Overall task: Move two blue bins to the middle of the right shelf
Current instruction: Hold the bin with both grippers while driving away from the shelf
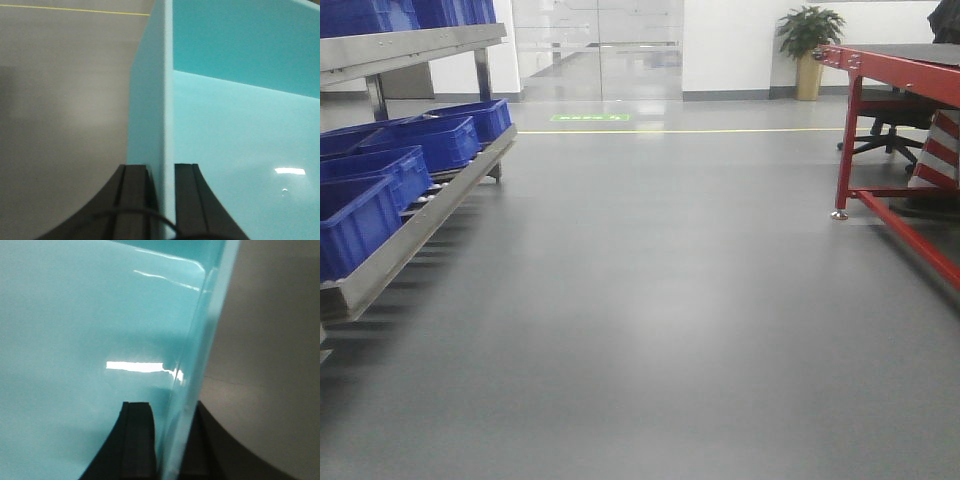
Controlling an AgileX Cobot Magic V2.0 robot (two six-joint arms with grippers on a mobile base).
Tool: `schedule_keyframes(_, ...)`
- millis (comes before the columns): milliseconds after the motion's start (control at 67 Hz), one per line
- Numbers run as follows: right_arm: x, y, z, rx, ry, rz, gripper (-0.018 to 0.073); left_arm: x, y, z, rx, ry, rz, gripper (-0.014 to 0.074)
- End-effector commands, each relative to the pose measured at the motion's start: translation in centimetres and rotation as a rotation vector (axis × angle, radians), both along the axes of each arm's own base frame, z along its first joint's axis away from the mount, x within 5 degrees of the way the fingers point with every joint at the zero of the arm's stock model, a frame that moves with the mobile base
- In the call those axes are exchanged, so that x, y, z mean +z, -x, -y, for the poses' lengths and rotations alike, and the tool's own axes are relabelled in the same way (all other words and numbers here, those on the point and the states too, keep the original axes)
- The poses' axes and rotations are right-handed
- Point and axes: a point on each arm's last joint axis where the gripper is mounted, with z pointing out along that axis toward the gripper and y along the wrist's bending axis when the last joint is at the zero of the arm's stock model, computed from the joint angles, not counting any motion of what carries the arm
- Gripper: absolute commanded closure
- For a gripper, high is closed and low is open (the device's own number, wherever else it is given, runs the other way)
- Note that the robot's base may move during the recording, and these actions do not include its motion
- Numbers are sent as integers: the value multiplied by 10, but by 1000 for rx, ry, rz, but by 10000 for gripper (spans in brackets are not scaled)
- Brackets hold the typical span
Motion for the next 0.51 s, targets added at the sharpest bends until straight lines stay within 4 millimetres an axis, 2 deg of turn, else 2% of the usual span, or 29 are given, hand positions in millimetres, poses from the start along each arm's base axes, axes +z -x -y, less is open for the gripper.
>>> schedule_keyframes(0,9,5,1,24,-1,50,713,18,10,0,-15,108,77,707)
schedule_keyframes(492,9,5,1,24,-1,50,713,18,10,0,-15,108,77,707)
